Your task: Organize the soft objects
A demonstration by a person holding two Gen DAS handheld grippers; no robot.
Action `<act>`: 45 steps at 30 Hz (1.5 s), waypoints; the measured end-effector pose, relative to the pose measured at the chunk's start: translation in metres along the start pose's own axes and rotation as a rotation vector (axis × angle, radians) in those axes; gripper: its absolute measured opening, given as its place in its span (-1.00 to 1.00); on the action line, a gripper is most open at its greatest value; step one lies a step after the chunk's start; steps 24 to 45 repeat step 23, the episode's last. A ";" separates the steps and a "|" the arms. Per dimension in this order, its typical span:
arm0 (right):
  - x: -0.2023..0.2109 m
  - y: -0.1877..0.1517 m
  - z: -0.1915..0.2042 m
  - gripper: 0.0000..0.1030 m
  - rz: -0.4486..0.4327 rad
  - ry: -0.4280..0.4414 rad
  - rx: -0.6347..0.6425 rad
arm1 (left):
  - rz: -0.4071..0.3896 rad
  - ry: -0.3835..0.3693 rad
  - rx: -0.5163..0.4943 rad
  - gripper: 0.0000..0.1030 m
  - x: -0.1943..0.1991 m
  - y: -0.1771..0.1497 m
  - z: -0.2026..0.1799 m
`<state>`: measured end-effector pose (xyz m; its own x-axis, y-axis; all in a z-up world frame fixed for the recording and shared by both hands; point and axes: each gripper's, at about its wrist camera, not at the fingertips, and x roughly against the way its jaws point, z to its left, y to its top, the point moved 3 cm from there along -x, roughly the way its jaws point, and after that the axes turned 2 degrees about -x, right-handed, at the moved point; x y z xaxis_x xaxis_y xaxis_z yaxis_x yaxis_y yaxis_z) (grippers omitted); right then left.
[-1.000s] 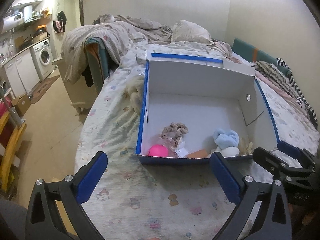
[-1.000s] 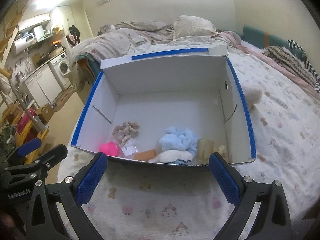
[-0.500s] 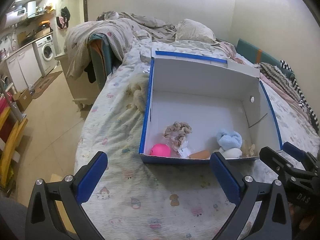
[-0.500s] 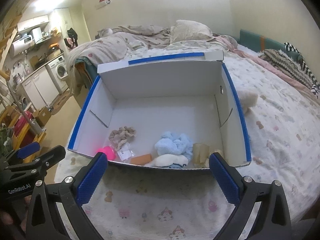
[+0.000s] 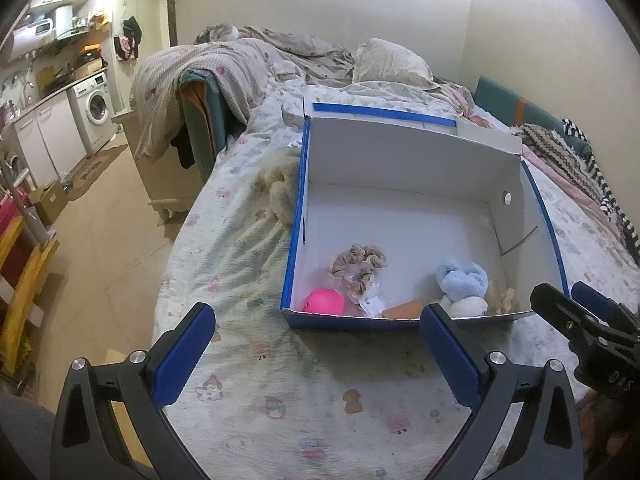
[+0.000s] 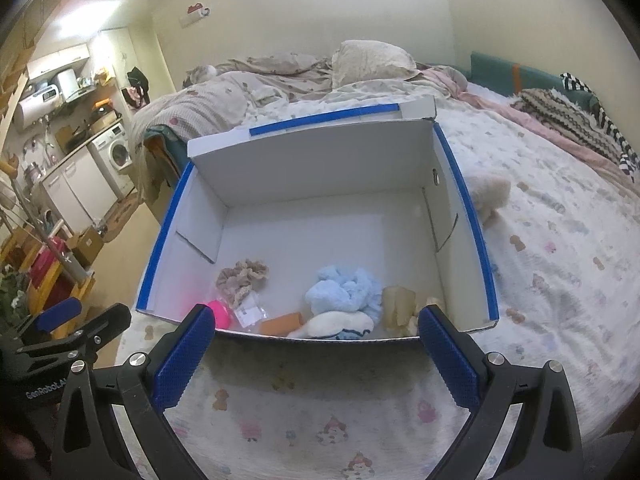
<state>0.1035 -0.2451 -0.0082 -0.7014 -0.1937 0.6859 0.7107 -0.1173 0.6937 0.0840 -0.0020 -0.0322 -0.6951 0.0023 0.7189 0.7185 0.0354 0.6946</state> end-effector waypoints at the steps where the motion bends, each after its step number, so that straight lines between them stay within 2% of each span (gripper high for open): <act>1: 0.000 0.000 0.000 1.00 -0.001 0.005 -0.002 | 0.000 0.000 0.002 0.98 0.000 0.000 0.000; 45: 0.002 0.001 0.002 1.00 -0.008 0.021 -0.001 | -0.014 0.010 0.004 0.99 0.000 0.000 0.004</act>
